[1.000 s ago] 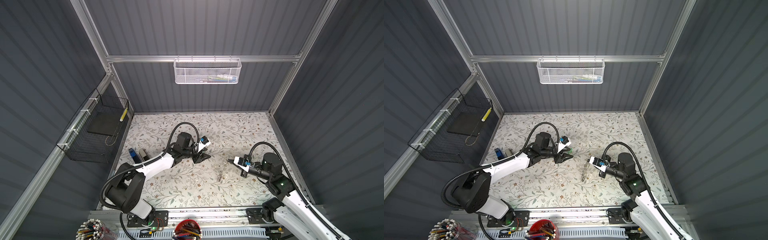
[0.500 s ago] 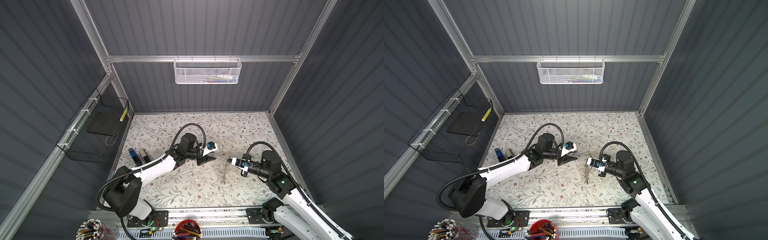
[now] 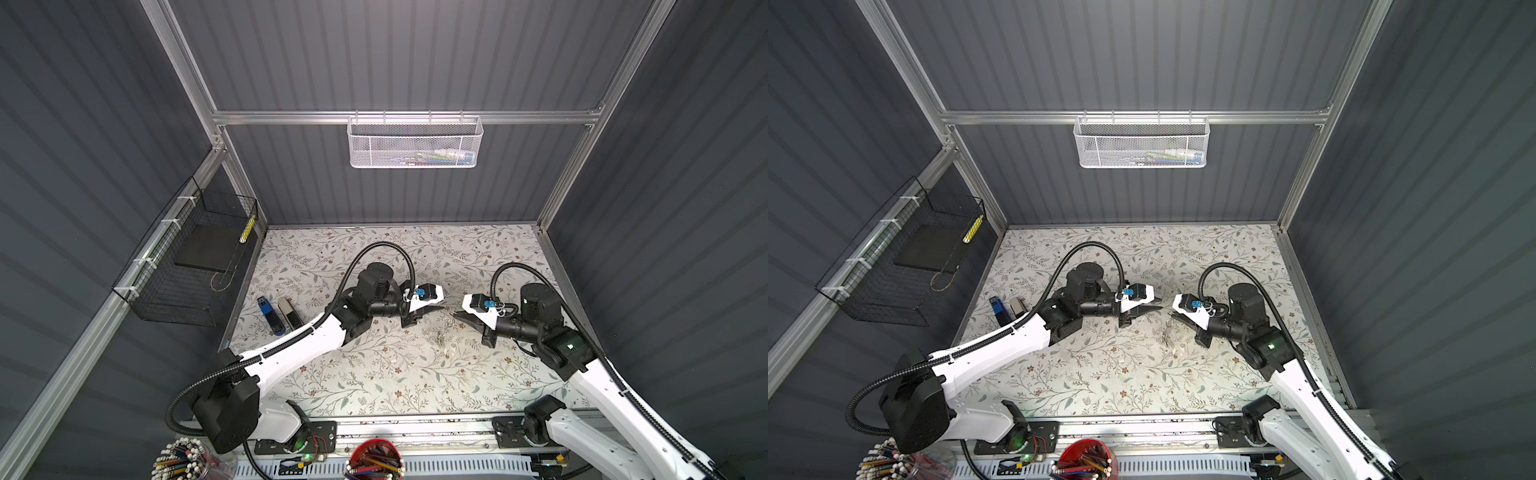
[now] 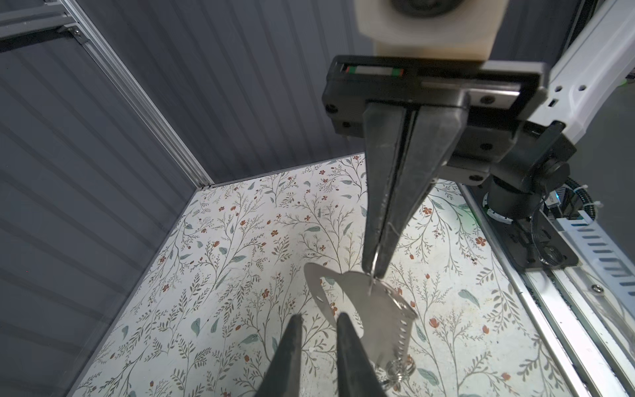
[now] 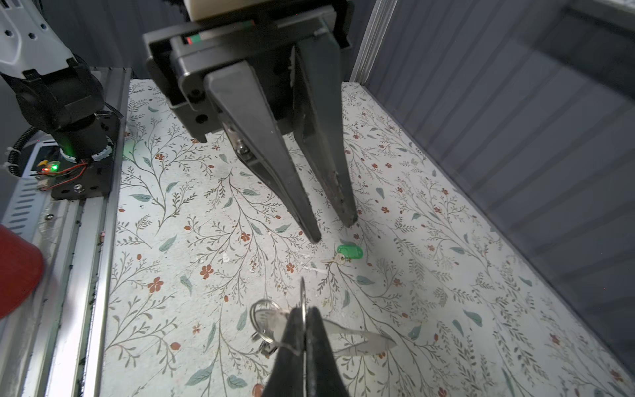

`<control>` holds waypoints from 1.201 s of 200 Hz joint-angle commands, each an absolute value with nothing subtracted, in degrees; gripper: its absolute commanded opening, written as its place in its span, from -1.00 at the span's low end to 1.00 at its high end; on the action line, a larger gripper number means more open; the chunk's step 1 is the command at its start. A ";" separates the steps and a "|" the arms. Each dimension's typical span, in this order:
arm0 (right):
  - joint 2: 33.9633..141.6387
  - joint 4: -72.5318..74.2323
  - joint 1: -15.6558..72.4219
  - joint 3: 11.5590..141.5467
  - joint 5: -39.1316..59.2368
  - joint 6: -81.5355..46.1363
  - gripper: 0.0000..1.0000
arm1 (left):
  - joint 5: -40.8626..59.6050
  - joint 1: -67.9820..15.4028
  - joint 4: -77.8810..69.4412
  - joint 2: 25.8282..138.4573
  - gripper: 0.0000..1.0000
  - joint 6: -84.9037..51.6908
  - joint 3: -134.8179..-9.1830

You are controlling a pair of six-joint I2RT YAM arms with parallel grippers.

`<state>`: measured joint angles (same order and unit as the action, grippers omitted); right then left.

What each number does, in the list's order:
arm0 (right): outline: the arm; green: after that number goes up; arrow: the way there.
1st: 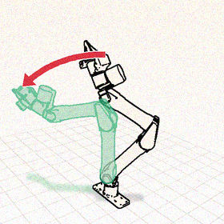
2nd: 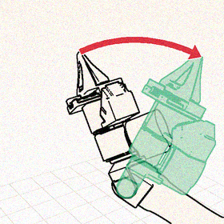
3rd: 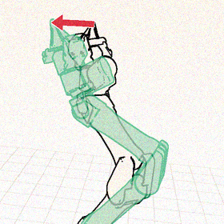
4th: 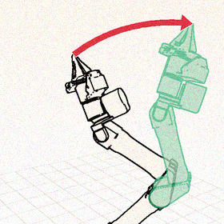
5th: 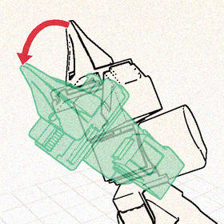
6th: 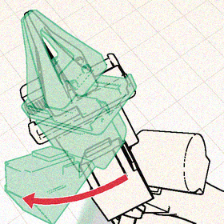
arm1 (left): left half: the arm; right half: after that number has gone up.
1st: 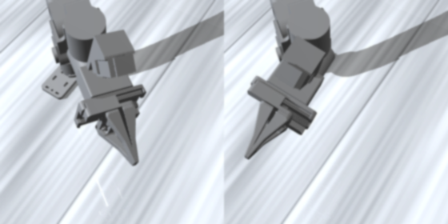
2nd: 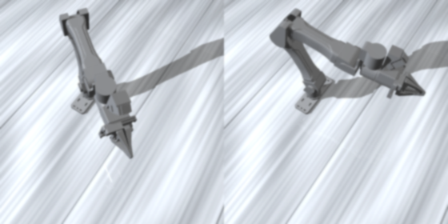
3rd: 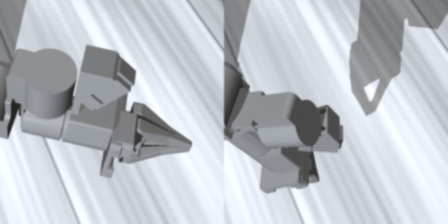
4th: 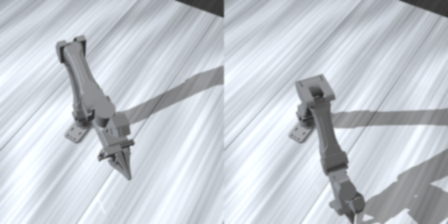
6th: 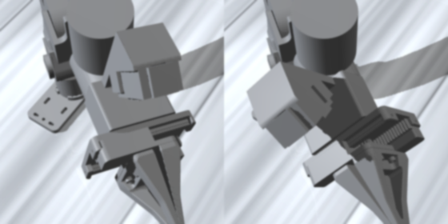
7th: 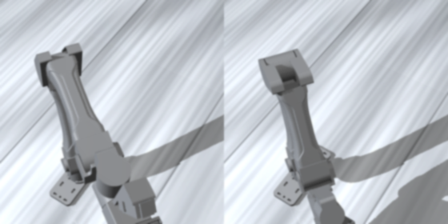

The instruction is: Put the keys on the keyring

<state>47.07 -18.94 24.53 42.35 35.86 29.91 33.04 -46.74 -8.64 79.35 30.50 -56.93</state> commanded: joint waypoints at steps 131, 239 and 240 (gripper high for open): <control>52.99 -24.47 23.74 50.03 38.77 20.83 -1.00 | 32.78 -50.93 1.40 81.28 -0.82 39.35 -63.37; 53.37 -23.17 23.46 49.29 39.46 19.35 -1.00 | 23.56 -51.76 -5.01 78.42 -0.46 35.07 -59.62; 53.40 -23.14 23.47 49.30 39.51 19.34 -1.00 | 23.43 -51.72 -5.10 78.36 -0.46 34.98 -59.56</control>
